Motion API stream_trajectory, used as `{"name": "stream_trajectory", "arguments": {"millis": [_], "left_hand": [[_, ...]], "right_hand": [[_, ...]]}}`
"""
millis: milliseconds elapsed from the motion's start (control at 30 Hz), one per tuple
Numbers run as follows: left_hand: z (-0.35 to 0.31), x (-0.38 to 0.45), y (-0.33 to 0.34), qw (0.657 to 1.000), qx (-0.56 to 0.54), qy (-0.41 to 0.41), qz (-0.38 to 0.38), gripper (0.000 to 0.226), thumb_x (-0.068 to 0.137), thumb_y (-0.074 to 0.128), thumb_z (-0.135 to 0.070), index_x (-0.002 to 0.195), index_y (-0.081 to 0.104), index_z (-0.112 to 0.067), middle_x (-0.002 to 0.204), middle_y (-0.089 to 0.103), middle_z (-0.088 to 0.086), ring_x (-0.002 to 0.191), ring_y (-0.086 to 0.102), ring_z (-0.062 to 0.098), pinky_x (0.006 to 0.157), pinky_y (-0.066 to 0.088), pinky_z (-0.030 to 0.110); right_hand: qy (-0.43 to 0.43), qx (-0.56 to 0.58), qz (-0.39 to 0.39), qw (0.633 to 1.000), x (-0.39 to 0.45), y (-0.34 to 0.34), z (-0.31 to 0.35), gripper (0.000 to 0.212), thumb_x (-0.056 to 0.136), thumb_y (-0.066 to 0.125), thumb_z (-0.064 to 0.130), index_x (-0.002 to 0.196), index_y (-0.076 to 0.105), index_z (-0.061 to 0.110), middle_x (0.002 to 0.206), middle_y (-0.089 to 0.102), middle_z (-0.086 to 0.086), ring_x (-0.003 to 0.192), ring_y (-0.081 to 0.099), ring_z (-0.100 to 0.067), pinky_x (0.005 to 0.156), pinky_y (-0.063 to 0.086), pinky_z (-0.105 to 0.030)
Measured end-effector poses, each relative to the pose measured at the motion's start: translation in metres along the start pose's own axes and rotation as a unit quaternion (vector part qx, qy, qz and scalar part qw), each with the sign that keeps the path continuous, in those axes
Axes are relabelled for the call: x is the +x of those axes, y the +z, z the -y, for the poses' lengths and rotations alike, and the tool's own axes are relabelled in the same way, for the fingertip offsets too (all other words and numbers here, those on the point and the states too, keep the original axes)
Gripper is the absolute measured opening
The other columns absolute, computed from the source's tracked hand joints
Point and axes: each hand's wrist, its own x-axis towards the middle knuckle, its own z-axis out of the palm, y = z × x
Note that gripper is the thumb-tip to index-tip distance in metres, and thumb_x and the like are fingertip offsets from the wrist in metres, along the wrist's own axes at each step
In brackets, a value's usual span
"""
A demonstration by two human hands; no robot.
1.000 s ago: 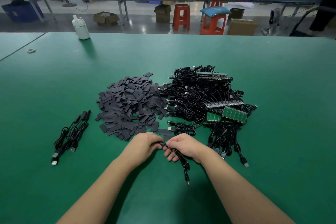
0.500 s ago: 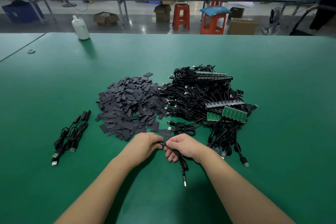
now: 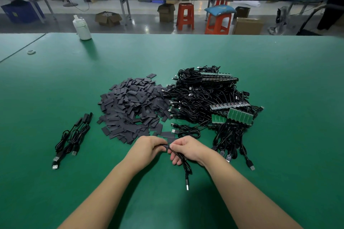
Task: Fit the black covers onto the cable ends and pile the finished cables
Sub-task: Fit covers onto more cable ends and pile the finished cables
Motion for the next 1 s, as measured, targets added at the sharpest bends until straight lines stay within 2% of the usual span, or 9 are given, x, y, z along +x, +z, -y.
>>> {"name": "stream_trajectory", "arguments": {"millis": [167,300,500,600,700,867,933,1000], "left_hand": [[0.0,0.0,-0.001,1.0,-0.006,0.001,0.014,0.014,0.092,0.068,-0.028,0.104,0.073,-0.027,0.093,0.073,-0.013,0.083,0.065,0.003,0.079,0.051,0.022],[-0.002,0.003,0.0,1.0,0.01,0.003,0.029,0.015,0.093,0.066,-0.027,0.105,0.073,-0.023,0.094,0.073,-0.009,0.086,0.065,0.01,0.081,0.05,0.027],[-0.003,0.006,0.004,0.996,0.074,0.02,0.048,0.022,0.098,0.056,-0.027,0.116,0.068,-0.022,0.103,0.07,-0.007,0.097,0.062,0.013,0.083,0.043,0.022],[-0.004,0.008,0.004,0.992,0.111,0.018,0.064,0.023,0.1,0.052,-0.027,0.118,0.064,-0.022,0.105,0.068,-0.004,0.098,0.062,0.016,0.085,0.047,0.028],[-0.007,0.009,0.005,0.986,0.147,0.01,0.079,0.019,0.1,0.05,-0.028,0.114,0.061,-0.02,0.102,0.065,-0.001,0.095,0.062,0.021,0.082,0.046,0.03],[-0.01,0.01,0.007,0.972,0.207,0.008,0.115,0.02,0.096,0.048,-0.015,0.114,0.055,-0.02,0.105,0.06,-0.001,0.094,0.062,0.023,0.08,0.046,0.033],[-0.01,0.011,0.008,0.974,0.201,0.017,0.106,0.018,0.098,0.049,-0.018,0.115,0.055,-0.02,0.104,0.059,-0.001,0.096,0.062,0.023,0.081,0.048,0.034],[-0.009,0.011,0.008,0.989,0.134,0.003,0.065,0.022,0.097,0.055,-0.025,0.119,0.059,-0.022,0.107,0.061,-0.005,0.099,0.062,0.018,0.084,0.047,0.031]], "right_hand": [[-0.004,0.0,0.0,1.0,0.0,0.0,0.0,0.025,0.105,0.051,0.02,0.094,0.069,0.007,0.071,0.072,-0.005,0.066,0.069,-0.017,0.06,0.055,-0.023],[-0.005,0.003,-0.004,1.0,0.0,0.0,0.0,0.025,0.105,0.051,0.02,0.094,0.069,0.007,0.071,0.071,-0.005,0.064,0.069,-0.016,0.06,0.056,-0.023],[0.004,0.011,-0.013,1.0,0.0,0.002,0.001,0.025,0.106,0.049,0.019,0.095,0.067,0.005,0.072,0.071,-0.007,0.061,0.067,-0.015,0.059,0.055,-0.024],[0.013,0.026,-0.018,0.999,-0.001,0.003,0.003,0.025,0.105,0.048,0.018,0.1,0.067,0.003,0.076,0.072,-0.009,0.06,0.066,-0.016,0.055,0.054,-0.023],[0.015,0.038,-0.022,0.999,-0.003,0.005,0.006,0.025,0.105,0.047,0.018,0.099,0.066,0.002,0.078,0.071,-0.01,0.058,0.065,-0.016,0.051,0.052,-0.023],[0.01,0.038,-0.018,0.999,-0.004,0.004,0.005,0.024,0.105,0.05,0.021,0.101,0.065,0.002,0.082,0.072,-0.009,0.059,0.066,-0.015,0.05,0.051,-0.023],[0.004,0.03,-0.013,0.999,-0.004,0.004,0.004,0.023,0.105,0.051,0.021,0.101,0.065,0.004,0.082,0.073,-0.006,0.06,0.066,-0.014,0.05,0.05,-0.023],[-0.005,0.035,-0.016,0.999,-0.004,0.003,0.003,0.021,0.104,0.052,0.021,0.099,0.066,0.006,0.081,0.074,-0.004,0.061,0.066,-0.014,0.05,0.05,-0.022]]}}
